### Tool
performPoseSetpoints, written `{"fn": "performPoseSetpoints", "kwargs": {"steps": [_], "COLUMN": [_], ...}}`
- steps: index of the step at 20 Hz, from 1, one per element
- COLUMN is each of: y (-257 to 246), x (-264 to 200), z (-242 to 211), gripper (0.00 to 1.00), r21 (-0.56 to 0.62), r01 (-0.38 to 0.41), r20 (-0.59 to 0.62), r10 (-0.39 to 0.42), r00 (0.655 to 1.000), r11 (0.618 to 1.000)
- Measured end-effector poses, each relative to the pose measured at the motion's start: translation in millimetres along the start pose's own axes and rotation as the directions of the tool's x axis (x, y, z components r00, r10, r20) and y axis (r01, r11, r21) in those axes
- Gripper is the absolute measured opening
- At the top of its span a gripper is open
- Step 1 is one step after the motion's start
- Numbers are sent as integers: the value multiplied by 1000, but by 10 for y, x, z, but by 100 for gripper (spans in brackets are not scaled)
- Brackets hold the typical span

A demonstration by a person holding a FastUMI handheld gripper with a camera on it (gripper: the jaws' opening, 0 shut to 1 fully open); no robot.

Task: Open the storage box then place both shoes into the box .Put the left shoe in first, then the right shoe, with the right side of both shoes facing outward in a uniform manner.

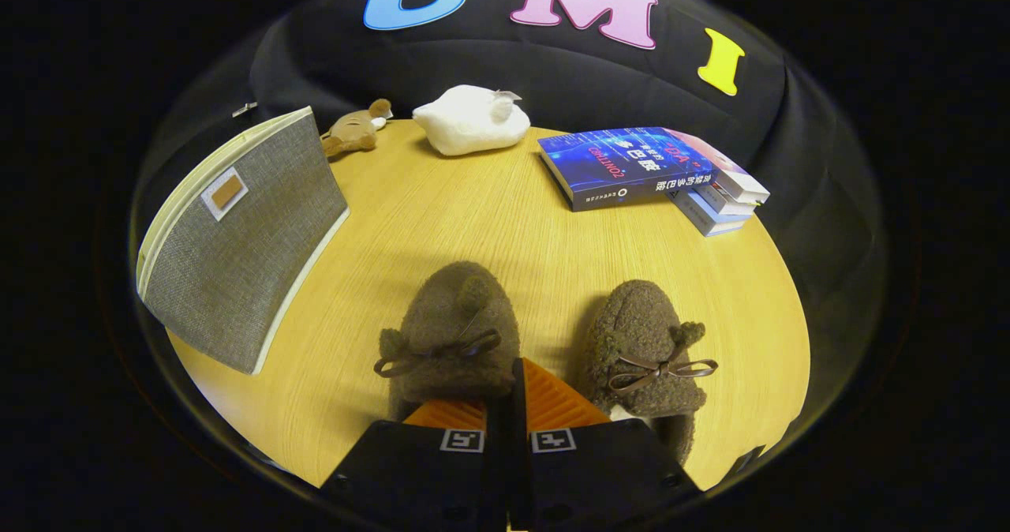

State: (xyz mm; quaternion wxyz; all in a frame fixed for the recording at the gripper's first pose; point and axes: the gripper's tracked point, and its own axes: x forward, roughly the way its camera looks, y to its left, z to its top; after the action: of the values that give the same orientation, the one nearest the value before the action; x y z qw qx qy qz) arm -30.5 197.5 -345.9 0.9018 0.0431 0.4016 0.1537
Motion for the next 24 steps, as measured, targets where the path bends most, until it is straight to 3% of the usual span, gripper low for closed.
{"fn": "performPoseSetpoints", "kwargs": {"steps": [5,12,18,24], "y": [111,431,1084,1923], "x": [-328,-1077,-1446,-1382], "z": [255,1297,2037,2421], "gripper": [7,7,7,7], "r21": [68,123,149,156], "r01": [-27,-116,-237,-286], "r20": [30,211,266,251], "r10": [25,88,192,242], "r00": [999,974,945,937], "r11": [997,986,960,946]}}
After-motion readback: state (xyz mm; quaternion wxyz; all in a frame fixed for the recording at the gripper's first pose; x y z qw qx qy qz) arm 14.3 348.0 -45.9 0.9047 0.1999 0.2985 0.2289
